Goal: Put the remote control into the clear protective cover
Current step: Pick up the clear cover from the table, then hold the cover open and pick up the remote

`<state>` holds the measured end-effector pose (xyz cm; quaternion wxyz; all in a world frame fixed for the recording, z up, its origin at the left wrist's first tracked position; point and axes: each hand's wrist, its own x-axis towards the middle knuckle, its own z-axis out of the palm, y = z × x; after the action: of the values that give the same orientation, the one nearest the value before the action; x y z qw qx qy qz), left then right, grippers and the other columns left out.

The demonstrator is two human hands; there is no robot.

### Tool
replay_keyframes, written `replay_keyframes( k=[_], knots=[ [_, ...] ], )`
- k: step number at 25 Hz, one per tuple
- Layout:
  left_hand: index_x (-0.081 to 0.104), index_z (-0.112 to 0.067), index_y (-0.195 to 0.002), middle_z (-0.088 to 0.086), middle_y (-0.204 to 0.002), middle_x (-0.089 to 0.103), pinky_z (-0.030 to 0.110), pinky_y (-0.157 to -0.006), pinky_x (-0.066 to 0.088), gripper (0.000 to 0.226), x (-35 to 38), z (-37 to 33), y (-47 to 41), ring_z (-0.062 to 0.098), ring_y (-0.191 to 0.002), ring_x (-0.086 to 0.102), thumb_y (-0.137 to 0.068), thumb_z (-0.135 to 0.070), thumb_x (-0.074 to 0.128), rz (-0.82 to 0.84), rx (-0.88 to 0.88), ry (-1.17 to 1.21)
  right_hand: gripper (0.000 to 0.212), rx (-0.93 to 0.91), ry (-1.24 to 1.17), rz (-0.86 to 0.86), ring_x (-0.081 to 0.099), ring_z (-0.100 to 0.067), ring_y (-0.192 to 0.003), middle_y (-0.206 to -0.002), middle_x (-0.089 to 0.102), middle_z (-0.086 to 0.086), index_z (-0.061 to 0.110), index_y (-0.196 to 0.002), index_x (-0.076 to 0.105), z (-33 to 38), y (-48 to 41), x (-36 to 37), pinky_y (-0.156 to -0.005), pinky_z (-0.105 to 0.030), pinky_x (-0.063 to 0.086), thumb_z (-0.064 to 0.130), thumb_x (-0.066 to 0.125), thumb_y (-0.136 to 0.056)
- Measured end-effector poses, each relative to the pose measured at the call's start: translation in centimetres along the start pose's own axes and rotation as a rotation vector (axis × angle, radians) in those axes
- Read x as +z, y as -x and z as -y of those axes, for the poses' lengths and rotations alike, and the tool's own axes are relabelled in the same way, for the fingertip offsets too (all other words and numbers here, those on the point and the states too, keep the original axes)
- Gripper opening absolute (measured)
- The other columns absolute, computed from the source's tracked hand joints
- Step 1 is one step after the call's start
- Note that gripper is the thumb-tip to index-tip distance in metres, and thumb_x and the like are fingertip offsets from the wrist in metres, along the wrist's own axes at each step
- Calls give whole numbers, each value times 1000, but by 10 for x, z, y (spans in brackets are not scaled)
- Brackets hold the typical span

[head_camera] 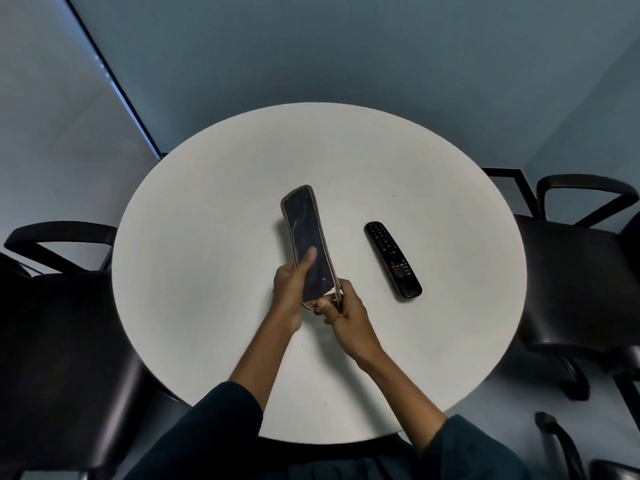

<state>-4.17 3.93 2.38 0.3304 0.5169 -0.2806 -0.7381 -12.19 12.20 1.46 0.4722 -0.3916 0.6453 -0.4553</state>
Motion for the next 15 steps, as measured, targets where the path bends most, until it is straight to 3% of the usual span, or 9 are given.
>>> replay_keyframes(
  k=[3, 5, 7, 9, 11, 13, 15],
  knots=[
    [64, -13, -100, 9, -90, 74, 34, -69, 59, 49, -5, -7, -6, 22, -77, 73, -71, -52, 62, 307, -157, 429, 19, 41, -200, 99, 65, 1, -72, -70, 73, 13, 23, -97, 52, 5, 5, -14, -64, -14, 50, 5, 50, -90],
    [66, -16, -103, 12, -98, 74, 40, -77, 58, 64, -3, -4, -10, 25, -88, 72, -53, -56, 72, 402, -135, 525, 20, 86, -273, 145, 66, -1, -71, -69, 74, 12, 21, -98, 53, 5, 9, -18, -63, -15, 50, 4, 50, -89],
    [73, -15, -90, 7, -87, 75, 37, -77, 58, 64, 1, -1, -14, 21, -79, 73, -42, -57, 78, 415, -116, 554, 18, 132, -304, 168, 66, -4, -70, -71, 74, 10, 21, -100, 55, 5, 12, -21, -63, -18, 50, 7, 52, -89],
    [76, -13, -70, 2, -70, 72, 30, -68, 59, 53, 6, -2, -15, 15, -63, 70, -45, -60, 74, 360, -133, 465, 9, 184, -264, 148, 65, -8, -69, -77, 72, 6, 21, -98, 55, 7, 12, -24, -65, -22, 48, 17, 52, -90],
    [75, -13, -62, 1, -62, 69, 26, -60, 57, 46, 5, -3, -17, 13, -53, 66, -66, -57, 61, 295, -148, 275, 9, 211, -180, 41, 61, -12, -75, -90, 67, -3, 25, -93, 53, 10, 3, -31, -68, -27, 46, 32, 48, -91],
    [71, -10, -78, 3, -67, 68, 28, -59, 57, 39, 2, -2, -13, 15, -52, 65, -78, -46, 57, 300, -185, 116, 16, 202, -90, -95, 57, -17, -91, -106, 61, -8, 27, -96, 52, 17, -17, -38, -80, -33, 46, 41, 46, -89],
    [63, -6, -93, 5, -71, 67, 29, -57, 57, 36, 2, 2, -5, 16, -53, 65, -74, -37, 65, 348, -167, -21, 40, 175, -32, -114, 56, -18, -100, -110, 58, -6, 19, -115, 48, 36, -41, -41, -91, -37, 45, 47, 49, -86]
  ],
)
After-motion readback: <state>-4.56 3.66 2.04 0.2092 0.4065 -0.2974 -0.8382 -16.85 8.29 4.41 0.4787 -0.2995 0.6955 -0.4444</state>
